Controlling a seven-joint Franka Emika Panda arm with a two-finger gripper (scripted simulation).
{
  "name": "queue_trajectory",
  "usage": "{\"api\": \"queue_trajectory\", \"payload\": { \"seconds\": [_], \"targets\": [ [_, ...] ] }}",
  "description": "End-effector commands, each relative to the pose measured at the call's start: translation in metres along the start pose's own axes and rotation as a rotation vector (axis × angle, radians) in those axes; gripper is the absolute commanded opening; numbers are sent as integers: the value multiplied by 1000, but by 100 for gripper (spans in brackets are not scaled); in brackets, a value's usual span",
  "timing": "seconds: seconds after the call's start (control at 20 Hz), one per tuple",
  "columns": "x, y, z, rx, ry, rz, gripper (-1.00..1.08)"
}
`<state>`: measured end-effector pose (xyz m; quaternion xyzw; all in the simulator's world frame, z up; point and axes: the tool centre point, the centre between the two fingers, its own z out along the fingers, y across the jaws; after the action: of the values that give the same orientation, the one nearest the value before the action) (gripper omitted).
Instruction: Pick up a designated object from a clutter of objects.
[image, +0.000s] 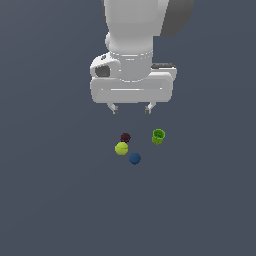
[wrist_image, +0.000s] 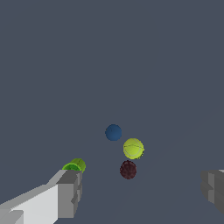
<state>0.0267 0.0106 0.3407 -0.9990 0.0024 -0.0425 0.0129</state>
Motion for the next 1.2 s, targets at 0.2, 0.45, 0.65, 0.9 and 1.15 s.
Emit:
{"api": "queue_trajectory", "payload": {
  "seconds": [0.2,0.45,0.65,0.9,1.15],
  "targets": [
    [5,0,32,-9,-12,-71,100],
    [8,-2,76,-18,-28,-173,100],
    [7,-4,124,-22,-45,-284,100],
    [0,-8,184,-19,-66,-427,100],
    [-9,-12,227,-10,-80,-531,100]
  ]
}}
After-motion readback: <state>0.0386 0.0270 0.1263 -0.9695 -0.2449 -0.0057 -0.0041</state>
